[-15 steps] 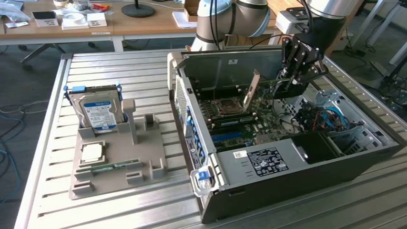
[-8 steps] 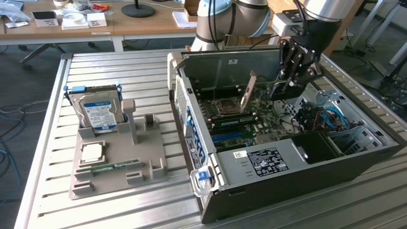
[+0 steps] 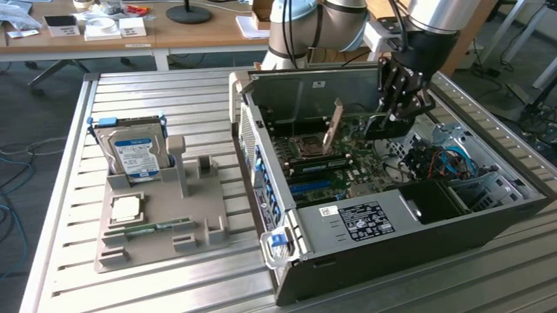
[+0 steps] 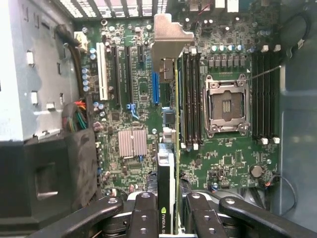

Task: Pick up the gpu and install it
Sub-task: 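Insert the gpu into the slot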

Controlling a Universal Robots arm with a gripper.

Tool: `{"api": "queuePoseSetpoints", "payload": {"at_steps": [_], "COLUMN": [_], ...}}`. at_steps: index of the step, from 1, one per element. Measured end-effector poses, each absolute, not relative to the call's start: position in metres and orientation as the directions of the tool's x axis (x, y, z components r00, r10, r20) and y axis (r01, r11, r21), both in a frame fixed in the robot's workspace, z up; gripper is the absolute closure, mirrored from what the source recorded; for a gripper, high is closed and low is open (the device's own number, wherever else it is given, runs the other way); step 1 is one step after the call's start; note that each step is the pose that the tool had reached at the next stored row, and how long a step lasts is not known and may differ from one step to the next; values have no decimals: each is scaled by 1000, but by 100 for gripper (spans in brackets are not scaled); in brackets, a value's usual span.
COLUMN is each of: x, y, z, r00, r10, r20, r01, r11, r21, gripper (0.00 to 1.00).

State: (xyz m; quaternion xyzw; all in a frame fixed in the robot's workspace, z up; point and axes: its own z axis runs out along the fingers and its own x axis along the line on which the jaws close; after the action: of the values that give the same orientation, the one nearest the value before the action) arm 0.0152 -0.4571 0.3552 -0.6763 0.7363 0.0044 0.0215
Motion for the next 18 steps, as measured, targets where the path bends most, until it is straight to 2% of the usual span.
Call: {"api": "queuePoseSetpoints", "payload": {"at_steps": [18], "x": [10], "y": [-457], "z": [351], "r00": [-104], "r10": [-994], "r20": [-38], "r01": [-994], "r11": [105], "r21": [-23], "gripper": [73]}}
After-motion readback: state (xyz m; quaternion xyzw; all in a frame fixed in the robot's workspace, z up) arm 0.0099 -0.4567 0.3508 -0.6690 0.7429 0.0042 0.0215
